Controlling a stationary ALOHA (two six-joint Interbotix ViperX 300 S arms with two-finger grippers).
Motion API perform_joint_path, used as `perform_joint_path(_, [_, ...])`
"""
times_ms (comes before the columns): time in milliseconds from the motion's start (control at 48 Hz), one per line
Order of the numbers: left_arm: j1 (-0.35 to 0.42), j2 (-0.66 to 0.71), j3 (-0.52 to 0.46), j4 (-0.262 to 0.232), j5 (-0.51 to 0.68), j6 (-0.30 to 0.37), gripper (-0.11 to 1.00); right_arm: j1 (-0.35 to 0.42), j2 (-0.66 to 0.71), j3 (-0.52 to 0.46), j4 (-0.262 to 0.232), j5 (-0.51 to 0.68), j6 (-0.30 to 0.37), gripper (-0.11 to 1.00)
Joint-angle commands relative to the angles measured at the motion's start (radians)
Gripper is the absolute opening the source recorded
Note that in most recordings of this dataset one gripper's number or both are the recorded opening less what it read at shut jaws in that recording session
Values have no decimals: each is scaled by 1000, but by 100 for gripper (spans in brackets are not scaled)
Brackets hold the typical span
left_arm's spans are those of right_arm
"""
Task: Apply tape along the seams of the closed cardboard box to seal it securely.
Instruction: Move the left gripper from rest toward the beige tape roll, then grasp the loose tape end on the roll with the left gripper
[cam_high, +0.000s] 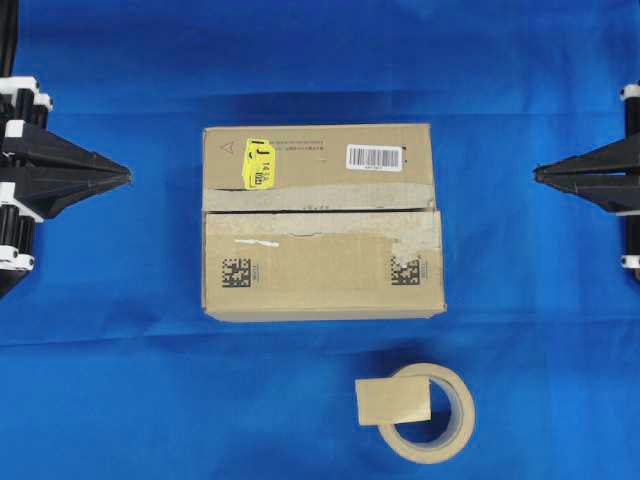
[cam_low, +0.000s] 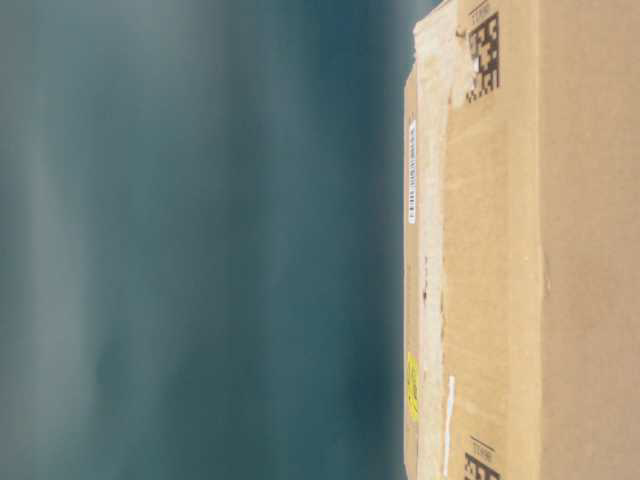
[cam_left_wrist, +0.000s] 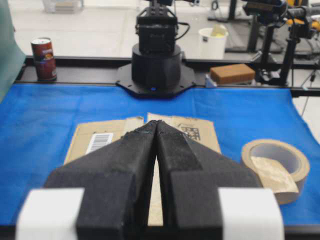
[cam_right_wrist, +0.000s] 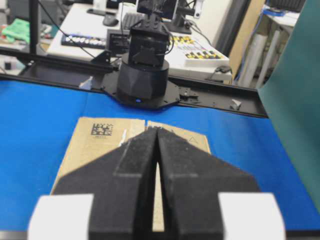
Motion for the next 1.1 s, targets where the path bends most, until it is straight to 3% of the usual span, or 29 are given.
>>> perform_joint_path(0, [-18,20,-15,-17,6,11,0,0,9,-21,2,-8,8,2])
perform_joint_path(271, [-91,48,-23,-15,-49,60,0,0,14,-38,5,9,9,2])
perform_joint_path(313, [-107,58,-23,-15,-64,87,0,2,17,-37,9,6,9,2])
perform_joint_path(396, [-156,86,-25,-15,-106,213,0,2,26,-38,14,5,9,2])
perform_joint_path(500, [-202,115,-32,-14,-150,272,0,2,38,-40,15,3,9,2])
perform_joint_path(646, [-258,179,-40,-15,-178,430,2,2,54,-40,17,-8,9,2])
perform_joint_path(750, [-299,253,-57,-17,-199,508,22,0,64,-40,17,-17,9,2])
perform_joint_path(938, [-334,454,-130,-17,-216,641,77,2,75,-37,17,-32,8,2])
perform_joint_path(1084, [-336,640,-221,-20,-212,790,72,2,77,-37,15,-35,8,2])
